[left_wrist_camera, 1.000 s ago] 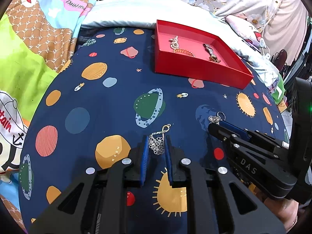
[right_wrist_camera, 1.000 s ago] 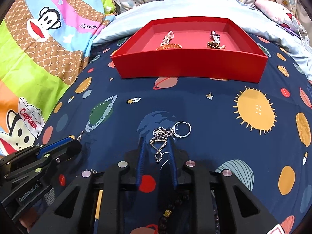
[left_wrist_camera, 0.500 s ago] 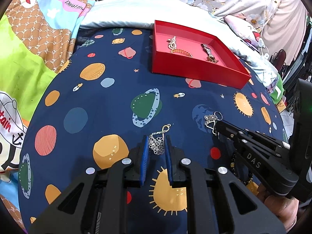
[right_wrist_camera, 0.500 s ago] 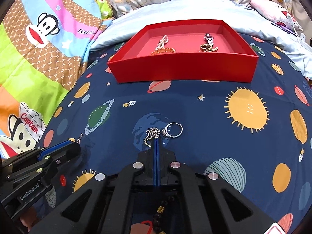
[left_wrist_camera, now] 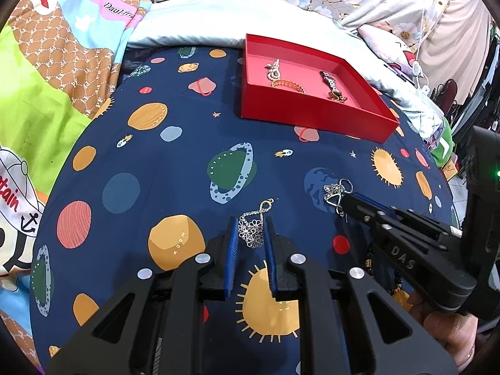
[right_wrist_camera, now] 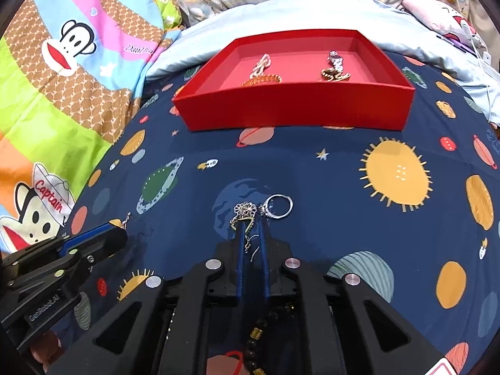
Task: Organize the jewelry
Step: 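Carry the flower earring with the left gripper over the tray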
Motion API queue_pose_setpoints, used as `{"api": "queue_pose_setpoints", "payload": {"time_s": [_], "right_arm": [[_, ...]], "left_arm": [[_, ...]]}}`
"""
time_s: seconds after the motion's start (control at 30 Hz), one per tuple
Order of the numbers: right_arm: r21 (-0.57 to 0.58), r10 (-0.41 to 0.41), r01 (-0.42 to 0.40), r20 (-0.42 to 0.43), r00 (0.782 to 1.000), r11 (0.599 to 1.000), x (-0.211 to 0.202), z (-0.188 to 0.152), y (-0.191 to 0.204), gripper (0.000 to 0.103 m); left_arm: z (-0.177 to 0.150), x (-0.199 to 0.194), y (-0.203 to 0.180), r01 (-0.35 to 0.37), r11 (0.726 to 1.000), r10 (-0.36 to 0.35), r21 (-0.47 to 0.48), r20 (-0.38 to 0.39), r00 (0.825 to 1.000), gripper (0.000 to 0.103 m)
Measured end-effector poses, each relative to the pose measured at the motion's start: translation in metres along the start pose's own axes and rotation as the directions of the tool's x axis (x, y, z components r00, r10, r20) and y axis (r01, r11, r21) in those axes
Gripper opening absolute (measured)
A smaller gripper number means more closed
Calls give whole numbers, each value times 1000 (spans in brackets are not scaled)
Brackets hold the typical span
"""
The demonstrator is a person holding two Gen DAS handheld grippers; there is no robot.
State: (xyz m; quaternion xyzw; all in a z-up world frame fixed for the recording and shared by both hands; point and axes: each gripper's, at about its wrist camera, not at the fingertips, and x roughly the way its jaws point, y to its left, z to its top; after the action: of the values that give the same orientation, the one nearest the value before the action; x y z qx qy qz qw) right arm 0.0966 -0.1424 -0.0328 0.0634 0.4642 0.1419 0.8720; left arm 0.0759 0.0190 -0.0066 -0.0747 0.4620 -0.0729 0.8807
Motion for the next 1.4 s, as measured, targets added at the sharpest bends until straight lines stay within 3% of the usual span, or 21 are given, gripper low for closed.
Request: {"api": "queue_pose_setpoints", "payload": {"time_s": [0.13,0.27,0.43,0.53,0.73,0.87,1.4], "right_arm": [[-13,-4,4,-1,1000,1000,5,1,4,14],[-21,-3,3,5,1000,1000,9,4,9,26],[-44,-15,16,14,1000,999,14,7,16,26],[-60,-40,41,17,999,997,14,7,18,17],[-39,-35,35,23,999,999,9,4,13,14],[-26,-22,23,30,999,999,1,4,10,6],[8,-22,21,114,993,1000,-45,10,-3,6]], "left_arm": [[0,1,0,0,1000,0,-2,-5,1000,16],[1,2,1,2,1000,-2,-5,-8,1000,16],[1,3,3,3,1000,-3,-10,-9,1000,16],[0,3,4,4,1000,-4,-14,-11,1000,16],[0,3,5,9,1000,-9,-14,-9,1000,16],[0,2,5,13,1000,-13,-15,-8,1000,16],[7,-10,-5,27,1000,-27,6,21,999,16]]}}
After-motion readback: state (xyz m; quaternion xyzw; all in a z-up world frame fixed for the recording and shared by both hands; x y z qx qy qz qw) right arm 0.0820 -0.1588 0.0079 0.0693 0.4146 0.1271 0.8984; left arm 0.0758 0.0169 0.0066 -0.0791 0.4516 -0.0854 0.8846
